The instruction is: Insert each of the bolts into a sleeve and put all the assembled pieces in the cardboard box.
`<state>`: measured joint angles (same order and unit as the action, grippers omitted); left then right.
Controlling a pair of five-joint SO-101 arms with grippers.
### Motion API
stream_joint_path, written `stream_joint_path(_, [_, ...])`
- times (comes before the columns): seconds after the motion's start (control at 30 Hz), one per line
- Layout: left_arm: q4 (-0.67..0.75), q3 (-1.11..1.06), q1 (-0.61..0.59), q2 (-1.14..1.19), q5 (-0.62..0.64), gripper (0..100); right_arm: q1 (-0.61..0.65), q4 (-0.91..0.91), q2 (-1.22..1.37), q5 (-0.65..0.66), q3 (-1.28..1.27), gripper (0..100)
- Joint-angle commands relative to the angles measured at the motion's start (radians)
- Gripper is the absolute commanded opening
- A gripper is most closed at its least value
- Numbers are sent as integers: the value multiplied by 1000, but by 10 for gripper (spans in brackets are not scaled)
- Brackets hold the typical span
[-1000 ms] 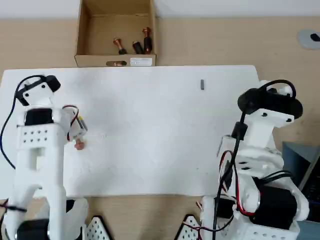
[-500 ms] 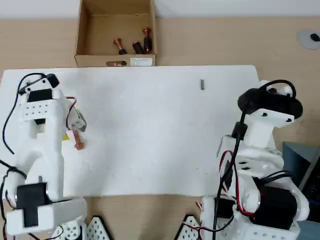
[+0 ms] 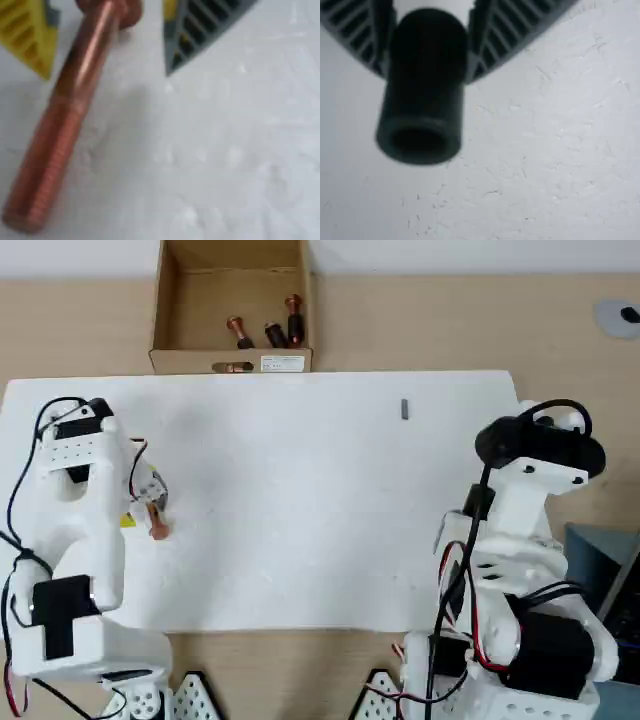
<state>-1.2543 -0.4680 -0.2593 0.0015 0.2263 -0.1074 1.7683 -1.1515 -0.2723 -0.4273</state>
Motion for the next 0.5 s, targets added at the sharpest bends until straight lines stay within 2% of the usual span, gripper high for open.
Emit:
stream_joint_path(0.0, [9, 38, 32, 28, 0, 36, -7, 12, 5, -3, -1, 9])
stream_joint_path(0.03, [9, 38, 38, 47, 0, 4, -7, 12, 5, -3, -1, 9])
stream_joint_path(0.17, [6, 46, 43, 104, 2, 4, -7, 12, 5, -3, -1, 9])
stream_joint_path(0.37, [2, 77, 48, 70, 5, 4, -7, 12, 5, -3, -1, 9])
stream_joint_path(0.47, [2, 117, 44, 21, 66, 4, -7, 12, 5, -3, -1, 9])
